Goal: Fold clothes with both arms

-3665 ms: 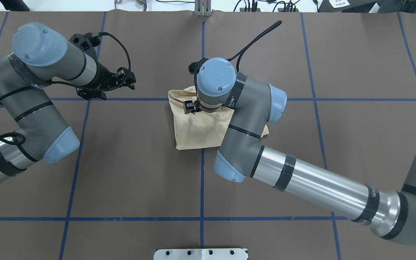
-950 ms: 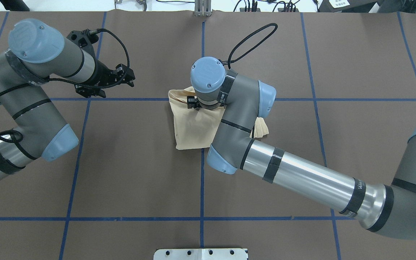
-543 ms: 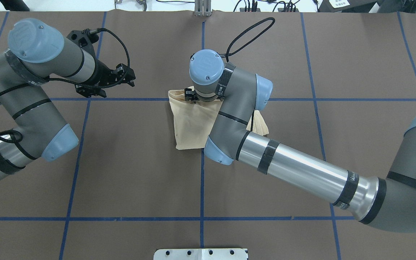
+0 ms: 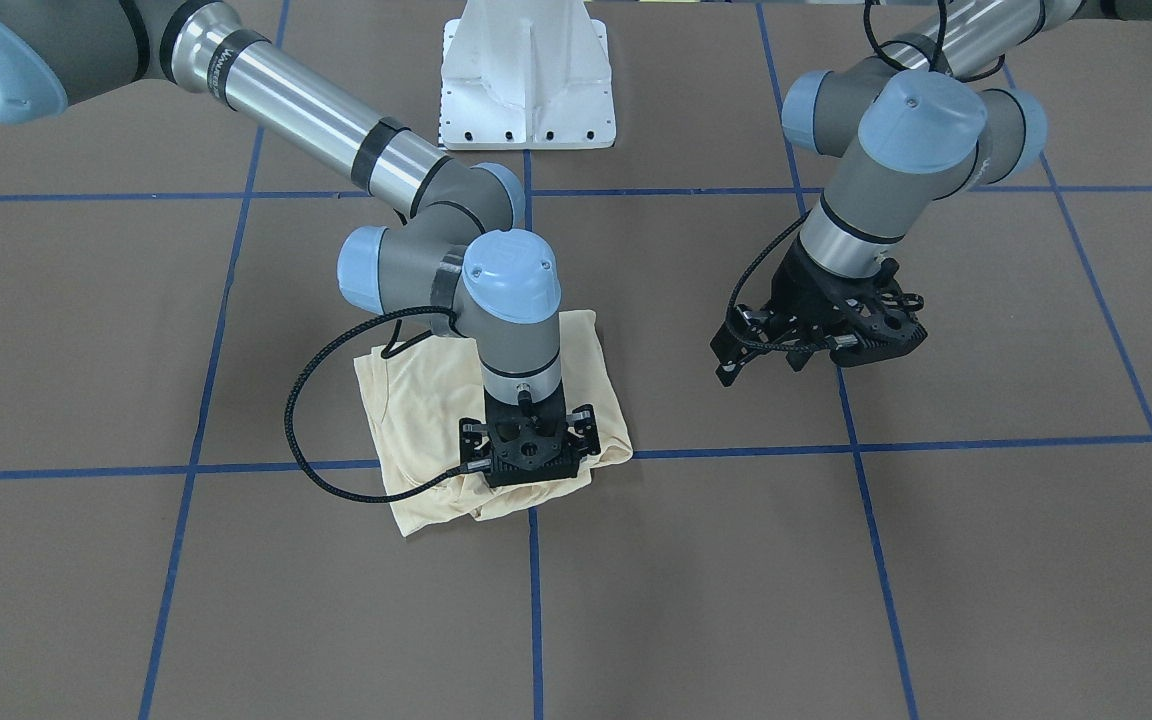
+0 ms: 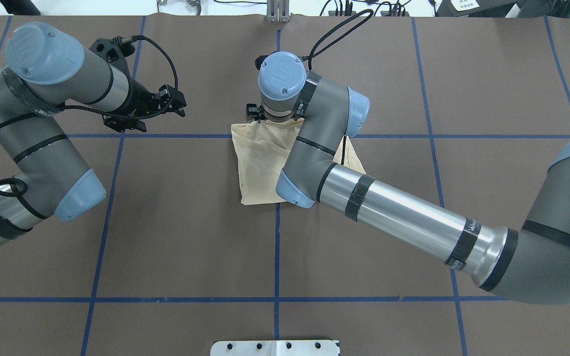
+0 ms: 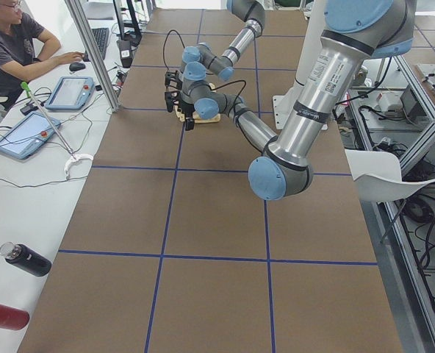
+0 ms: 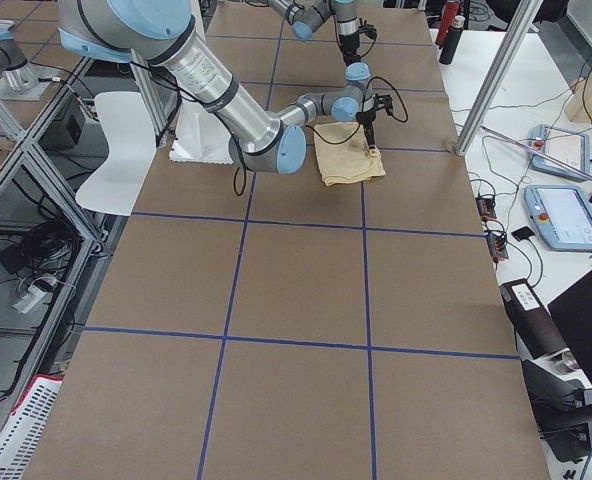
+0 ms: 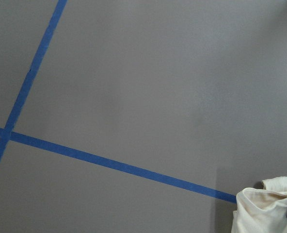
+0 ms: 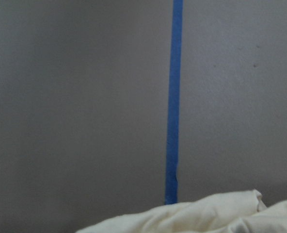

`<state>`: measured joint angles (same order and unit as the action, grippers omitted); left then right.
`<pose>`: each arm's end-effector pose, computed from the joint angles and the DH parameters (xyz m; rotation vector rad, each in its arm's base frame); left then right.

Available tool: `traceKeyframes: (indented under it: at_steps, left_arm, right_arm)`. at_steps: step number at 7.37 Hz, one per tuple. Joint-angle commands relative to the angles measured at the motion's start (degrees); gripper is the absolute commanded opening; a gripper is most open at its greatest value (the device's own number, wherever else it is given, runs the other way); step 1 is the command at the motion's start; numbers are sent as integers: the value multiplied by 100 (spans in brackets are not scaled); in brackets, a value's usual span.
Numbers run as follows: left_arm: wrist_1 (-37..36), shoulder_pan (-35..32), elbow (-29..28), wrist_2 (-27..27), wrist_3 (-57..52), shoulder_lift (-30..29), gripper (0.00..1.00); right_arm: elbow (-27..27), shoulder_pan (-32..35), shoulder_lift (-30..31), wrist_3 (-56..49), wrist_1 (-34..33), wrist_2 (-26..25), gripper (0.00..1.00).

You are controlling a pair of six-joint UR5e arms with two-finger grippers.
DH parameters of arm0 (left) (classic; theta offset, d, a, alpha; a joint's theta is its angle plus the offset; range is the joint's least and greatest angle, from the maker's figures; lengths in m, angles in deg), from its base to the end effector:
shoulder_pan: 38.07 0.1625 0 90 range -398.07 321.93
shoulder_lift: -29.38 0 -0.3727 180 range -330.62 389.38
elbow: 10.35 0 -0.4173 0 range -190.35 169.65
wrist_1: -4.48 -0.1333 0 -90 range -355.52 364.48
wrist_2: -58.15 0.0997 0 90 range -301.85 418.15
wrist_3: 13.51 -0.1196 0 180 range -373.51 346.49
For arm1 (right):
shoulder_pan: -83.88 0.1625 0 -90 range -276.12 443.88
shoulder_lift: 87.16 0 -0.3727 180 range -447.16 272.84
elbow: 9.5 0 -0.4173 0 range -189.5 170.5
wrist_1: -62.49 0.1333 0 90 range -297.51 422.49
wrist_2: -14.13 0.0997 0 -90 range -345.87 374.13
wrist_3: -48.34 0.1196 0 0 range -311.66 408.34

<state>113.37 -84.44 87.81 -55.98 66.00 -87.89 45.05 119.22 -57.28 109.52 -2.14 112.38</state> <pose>0.3927 -0.5342 0.2345 0.1029 1.0108 -0.3724 -0.6320 -0.5905 0.1736 0.3488 -0.8102 0.0434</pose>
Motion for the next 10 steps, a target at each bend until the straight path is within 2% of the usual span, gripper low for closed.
traceKeyframes:
  at_steps: [1,2,3,4,6,8,10]
  left_arm:
    - [-8,-12,28,-3,-15,29,99]
    - [-8,-21,28,-3,-23,30,99]
    - [-8,-30,19,-3,-41,30,99]
    - [-8,-21,10,-3,-41,21,99]
    - [-17,-21,19,-12,-24,21,99]
    - [-17,-21,19,-12,-15,12,99]
    - [-8,-21,28,-12,-15,12,99]
  right_arm:
    - [-84,52,-262,-151,276,-34,100]
    - [246,52,-168,-116,-3,105,100]
    - [807,43,77,-124,-693,254,100]
    - [1004,43,262,-159,-900,317,100]
    - [945,35,448,-273,-902,396,100]
    - [280,35,38,-396,-832,353,100]
    - [-144,43,-9,-449,-298,274,100]
